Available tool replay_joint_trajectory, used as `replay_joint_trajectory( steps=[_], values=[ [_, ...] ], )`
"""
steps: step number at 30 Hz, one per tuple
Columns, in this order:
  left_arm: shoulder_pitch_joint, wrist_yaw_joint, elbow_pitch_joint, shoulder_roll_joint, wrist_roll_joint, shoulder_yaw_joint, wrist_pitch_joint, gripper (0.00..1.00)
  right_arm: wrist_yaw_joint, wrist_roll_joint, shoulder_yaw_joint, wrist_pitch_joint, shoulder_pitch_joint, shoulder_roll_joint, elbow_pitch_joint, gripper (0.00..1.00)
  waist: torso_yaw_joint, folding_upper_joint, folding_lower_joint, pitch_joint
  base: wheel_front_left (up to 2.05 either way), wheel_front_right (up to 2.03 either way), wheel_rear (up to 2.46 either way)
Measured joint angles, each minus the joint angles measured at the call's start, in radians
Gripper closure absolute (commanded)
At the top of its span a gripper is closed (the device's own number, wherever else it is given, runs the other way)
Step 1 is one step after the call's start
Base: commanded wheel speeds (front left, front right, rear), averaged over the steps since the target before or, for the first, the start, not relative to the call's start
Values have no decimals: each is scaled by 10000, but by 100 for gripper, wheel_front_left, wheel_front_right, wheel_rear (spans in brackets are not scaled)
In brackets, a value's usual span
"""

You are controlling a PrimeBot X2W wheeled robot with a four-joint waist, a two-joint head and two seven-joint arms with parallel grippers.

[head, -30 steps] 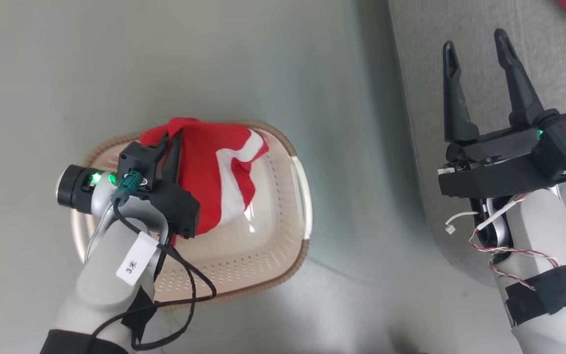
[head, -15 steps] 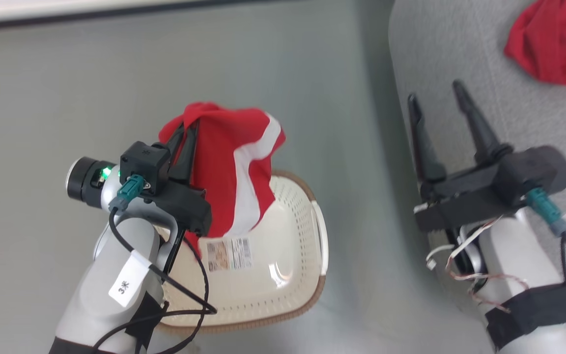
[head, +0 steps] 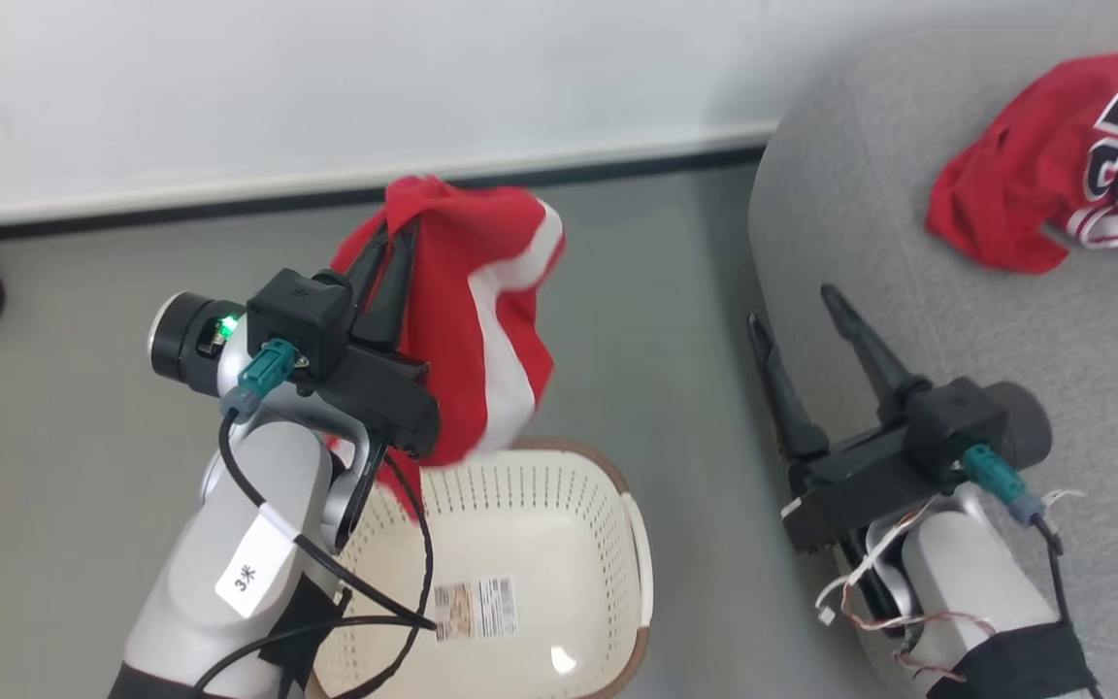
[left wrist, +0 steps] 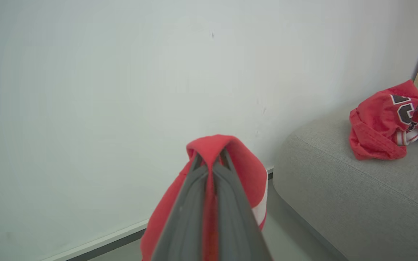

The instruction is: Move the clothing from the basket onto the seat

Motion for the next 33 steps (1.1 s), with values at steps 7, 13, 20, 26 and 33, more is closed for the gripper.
replay_joint_trajectory(
  steps=[7,13,20,26,33],
  values=[
    [17,-77,188,-52,-29,-211,-2,100,157,10,464,0,346,75,506,0,-13,0,0,-1052,0,0,0],
    [466,-84,349,-125,-184,-435,2,100,318,27,872,0,724,123,978,0,-20,0,1,-1951,0,0,0],
    [706,-69,512,-180,-401,-780,242,100,410,263,1687,2,1296,228,1388,0,26,0,0,-2972,0,0,0],
    [739,82,393,-198,-468,-1160,575,100,466,322,2380,2,1191,332,1787,0,163,0,1,-3601,0,0,0],
    [737,424,-211,-190,-1174,-2309,853,100,493,548,3170,2,570,382,2295,0,365,1,1,-3820,0,0,0]
  ],
)
